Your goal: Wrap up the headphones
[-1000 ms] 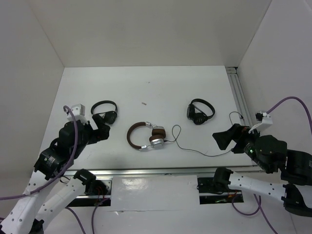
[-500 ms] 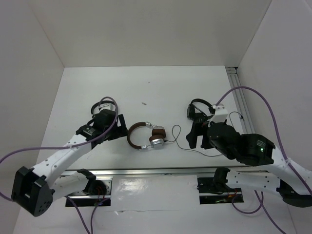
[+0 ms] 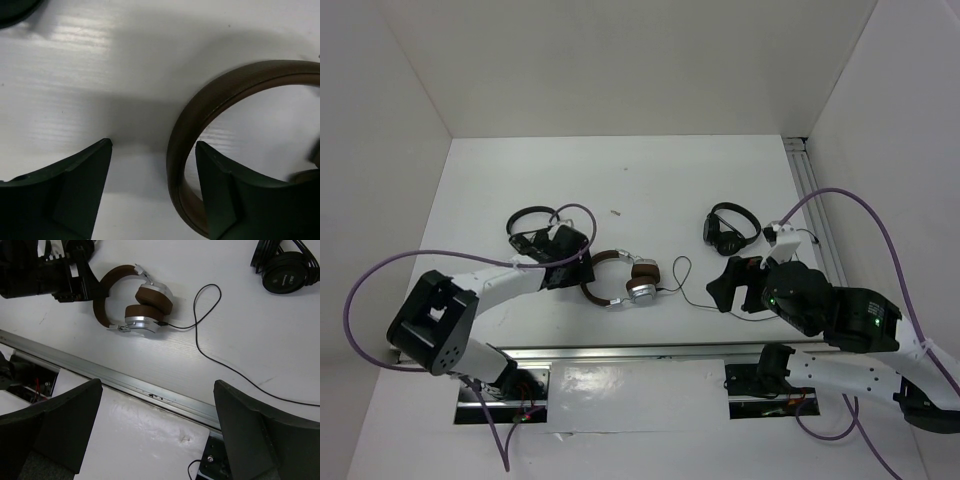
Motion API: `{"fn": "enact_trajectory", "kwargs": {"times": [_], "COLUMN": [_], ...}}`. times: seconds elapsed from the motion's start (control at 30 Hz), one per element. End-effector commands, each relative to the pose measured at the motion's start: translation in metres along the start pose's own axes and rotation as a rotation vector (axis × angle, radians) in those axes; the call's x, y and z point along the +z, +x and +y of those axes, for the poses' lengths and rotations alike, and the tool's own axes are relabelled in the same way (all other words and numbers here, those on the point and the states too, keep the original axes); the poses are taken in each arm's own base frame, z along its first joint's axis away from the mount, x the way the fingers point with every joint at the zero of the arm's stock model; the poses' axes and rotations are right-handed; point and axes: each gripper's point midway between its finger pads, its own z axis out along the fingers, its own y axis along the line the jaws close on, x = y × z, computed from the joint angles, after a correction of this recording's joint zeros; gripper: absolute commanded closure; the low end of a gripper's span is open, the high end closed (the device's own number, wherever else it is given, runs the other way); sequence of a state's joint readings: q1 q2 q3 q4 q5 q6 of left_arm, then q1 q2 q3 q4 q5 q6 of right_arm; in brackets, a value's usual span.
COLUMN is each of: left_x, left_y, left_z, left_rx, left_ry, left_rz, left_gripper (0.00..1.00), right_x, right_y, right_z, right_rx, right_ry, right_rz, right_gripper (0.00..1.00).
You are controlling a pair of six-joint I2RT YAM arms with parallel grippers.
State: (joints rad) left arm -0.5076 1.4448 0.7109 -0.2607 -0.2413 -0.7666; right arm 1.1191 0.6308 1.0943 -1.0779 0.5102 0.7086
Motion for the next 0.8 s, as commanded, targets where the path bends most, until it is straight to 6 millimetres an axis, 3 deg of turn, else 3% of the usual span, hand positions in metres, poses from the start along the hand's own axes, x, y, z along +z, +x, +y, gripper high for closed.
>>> {"fn": "enact_trajectory", "kwargs": {"times": [0.0, 0.03, 0.13, 0.17, 0.27, 0.3, 0.33, 0.47, 0.6, 0.67, 0.73, 0.77], "left_x": [0.012, 0.013, 0.016, 0.015, 0.007, 0.001, -0.007, -0.061, -0.136, -0.187, -0.22, -0.251], "left_y": [0.003, 0.006, 0.016, 0.02, 0.02, 0.021, 0.016, -0.005, -0.045, -0.072, -0.089, -0.105], "left_z": [-0.006, -0.007, -0.003, -0.003, -0.009, -0.005, -0.014, -0.034, -0.04, -0.039, -0.034, -0.029], "left_rx": [-0.002, 0.012, 0.024, 0.03, 0.041, 0.048, 0.056, 0.096, 0.076, 0.059, 0.047, 0.031], "left_ry": [-0.005, -0.016, -0.056, -0.067, -0.064, -0.082, -0.062, 0.011, 0.08, 0.143, 0.172, 0.19], "left_rz": [-0.002, 0.005, 0.021, 0.027, 0.037, 0.055, 0.045, -0.029, -0.156, -0.258, -0.33, -0.395], "left_gripper": [0.22, 0.33, 0.47, 0.64, 0.97, 1.0, 1.0, 1.0, 1.0, 1.0, 1.0, 1.0], "right_x": [-0.002, -0.002, -0.002, -0.002, -0.006, -0.006, -0.008, -0.01, -0.013, -0.011, -0.01, -0.007], "right_y": [-0.009, -0.009, -0.009, -0.009, -0.012, -0.012, -0.013, -0.019, -0.028, -0.03, -0.038, -0.034], "right_z": [0.01, 0.01, 0.01, 0.01, 0.009, 0.009, 0.009, 0.011, 0.023, 0.028, 0.039, 0.04], "right_rx": [0.019, 0.019, 0.019, 0.019, 0.019, 0.019, 0.019, 0.031, 0.037, 0.03, 0.042, 0.035], "right_ry": [-0.038, -0.038, -0.038, -0.038, -0.038, -0.038, -0.038, -0.045, -0.108, -0.146, -0.2, -0.213], "right_rz": [-0.027, -0.027, -0.027, -0.027, -0.027, -0.027, -0.027, -0.048, -0.076, -0.107, -0.147, -0.151], "right_gripper": [0.0, 0.0, 0.0, 0.0, 0.0, 0.0, 0.0, 0.0, 0.0, 0.0, 0.0, 0.0]}}
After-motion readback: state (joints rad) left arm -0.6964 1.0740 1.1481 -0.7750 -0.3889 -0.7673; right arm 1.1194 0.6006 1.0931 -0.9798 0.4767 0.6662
